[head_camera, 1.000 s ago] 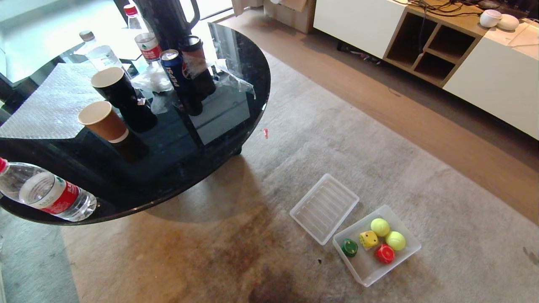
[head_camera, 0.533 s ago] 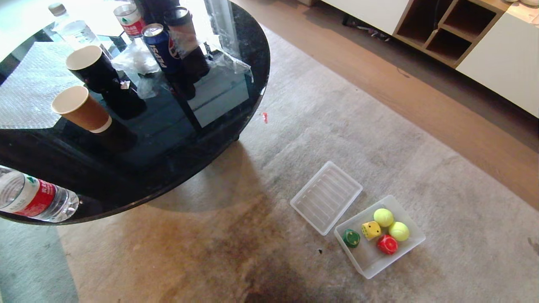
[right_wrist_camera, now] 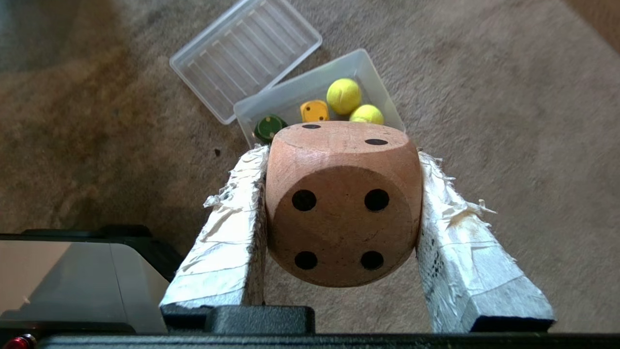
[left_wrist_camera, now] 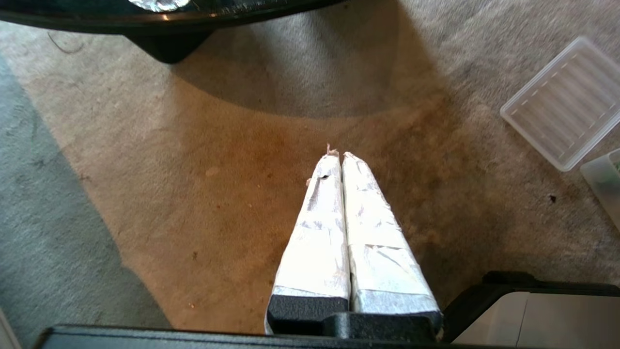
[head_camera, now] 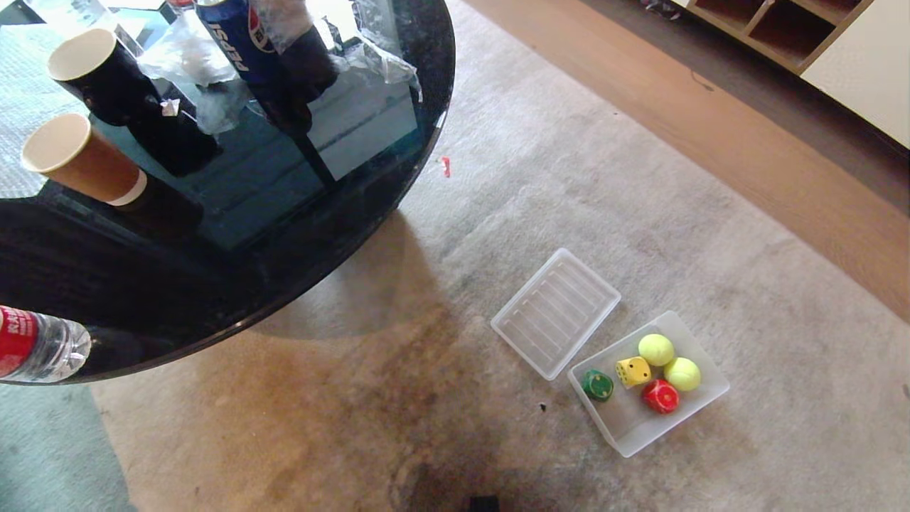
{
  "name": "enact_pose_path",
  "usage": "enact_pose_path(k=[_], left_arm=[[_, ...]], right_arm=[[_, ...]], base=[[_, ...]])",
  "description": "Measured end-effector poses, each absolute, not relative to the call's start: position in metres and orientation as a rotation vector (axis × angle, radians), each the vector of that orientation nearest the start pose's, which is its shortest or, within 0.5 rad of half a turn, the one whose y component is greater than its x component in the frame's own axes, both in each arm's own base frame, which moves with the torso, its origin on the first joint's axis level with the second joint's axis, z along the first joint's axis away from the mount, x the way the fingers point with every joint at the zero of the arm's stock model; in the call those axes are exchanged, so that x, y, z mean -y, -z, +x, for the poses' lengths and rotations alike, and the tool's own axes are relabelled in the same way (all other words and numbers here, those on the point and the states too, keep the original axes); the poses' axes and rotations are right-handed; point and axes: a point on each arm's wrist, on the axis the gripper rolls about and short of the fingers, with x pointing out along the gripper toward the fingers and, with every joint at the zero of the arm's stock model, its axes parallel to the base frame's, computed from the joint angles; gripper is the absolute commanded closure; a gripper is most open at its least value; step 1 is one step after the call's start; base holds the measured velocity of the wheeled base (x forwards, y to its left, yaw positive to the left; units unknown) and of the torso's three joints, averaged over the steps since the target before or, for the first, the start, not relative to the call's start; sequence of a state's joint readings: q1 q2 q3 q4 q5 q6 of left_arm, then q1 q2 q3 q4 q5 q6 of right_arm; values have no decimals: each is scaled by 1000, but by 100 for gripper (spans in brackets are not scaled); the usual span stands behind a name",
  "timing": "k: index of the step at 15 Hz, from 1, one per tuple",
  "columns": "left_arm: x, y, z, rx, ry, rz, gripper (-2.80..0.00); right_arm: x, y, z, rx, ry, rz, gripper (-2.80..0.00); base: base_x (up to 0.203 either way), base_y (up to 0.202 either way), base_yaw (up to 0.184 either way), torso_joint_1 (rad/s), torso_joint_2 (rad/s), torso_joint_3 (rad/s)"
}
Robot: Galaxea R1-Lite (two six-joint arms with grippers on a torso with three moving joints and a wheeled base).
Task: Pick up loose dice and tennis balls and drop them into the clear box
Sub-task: Put the toys in the box
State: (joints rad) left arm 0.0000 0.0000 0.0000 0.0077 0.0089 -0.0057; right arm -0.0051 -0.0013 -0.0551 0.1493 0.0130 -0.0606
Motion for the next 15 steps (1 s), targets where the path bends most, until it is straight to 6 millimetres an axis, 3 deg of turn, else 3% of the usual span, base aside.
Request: enact_pose_path(k=[15], left_arm=[[0,-75,-23,-8,-9,-6,0]], right_arm=[[0,-75,-28,-91,-11,-60,0]], base=[[0,0,0,1,2,-172]])
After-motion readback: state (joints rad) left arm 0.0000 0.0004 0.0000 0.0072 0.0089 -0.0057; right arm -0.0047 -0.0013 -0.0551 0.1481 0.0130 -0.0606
